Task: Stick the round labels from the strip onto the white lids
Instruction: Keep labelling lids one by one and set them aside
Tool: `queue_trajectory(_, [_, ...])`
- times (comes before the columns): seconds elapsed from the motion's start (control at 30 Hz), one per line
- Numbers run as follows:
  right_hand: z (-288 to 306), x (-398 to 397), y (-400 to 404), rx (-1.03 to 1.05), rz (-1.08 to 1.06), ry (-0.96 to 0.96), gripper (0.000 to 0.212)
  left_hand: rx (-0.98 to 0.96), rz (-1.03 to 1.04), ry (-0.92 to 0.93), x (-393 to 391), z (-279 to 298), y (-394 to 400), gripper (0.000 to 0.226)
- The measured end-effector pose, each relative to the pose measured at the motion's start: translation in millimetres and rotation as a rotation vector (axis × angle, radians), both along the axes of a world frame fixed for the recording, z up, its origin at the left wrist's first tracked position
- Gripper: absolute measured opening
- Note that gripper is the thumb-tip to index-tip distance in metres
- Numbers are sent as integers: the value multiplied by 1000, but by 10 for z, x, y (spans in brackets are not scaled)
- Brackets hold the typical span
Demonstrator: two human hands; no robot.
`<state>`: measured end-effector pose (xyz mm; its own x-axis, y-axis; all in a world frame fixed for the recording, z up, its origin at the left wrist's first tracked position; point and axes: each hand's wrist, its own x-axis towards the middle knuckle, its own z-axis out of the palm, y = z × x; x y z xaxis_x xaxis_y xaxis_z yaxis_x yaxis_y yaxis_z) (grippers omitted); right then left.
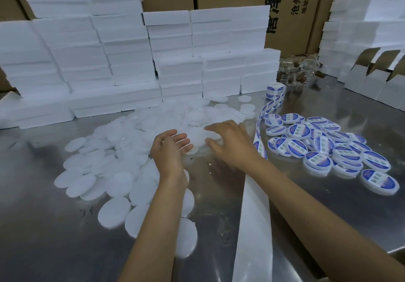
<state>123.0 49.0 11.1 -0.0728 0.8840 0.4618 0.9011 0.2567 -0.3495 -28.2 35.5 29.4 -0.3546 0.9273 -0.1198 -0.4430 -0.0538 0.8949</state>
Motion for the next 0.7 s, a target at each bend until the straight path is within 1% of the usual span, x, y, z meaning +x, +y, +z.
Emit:
queue_trajectory(0.1, [-10,-140,179,-95,43,-62,45,0,19,2,-15,19,-13,29])
queue_trajectory(0.2, [-55,-175,248,-92,41,-78,42,-11,12,-5,-19,29,-17,29])
queue_trajectory(0.33, [-73,-164,179,14,40,39,37,-22,-16,-16,-17,41,-21,27])
queue_trajectory(0.43, [-7,-131,34,77,12,210,44,-46,-60,2,-17,20,-9,22])
queue_trajectory(0.5, [63,-106,-92,103,47,305,49,-53,-165,41,-9,1,-5,22])
queue_trajectory(0.57, [123,-94,-233,116,106,369,51,6,-360,37,28,1,-38,32])
queue_trajectory(0.63, [151,-92,-365,112,136,398,49,81,-549,-12,87,27,-100,36])
queue_trajectory(0.7, [148,-58,-463,95,151,391,47,128,-639,-23,148,41,-144,36])
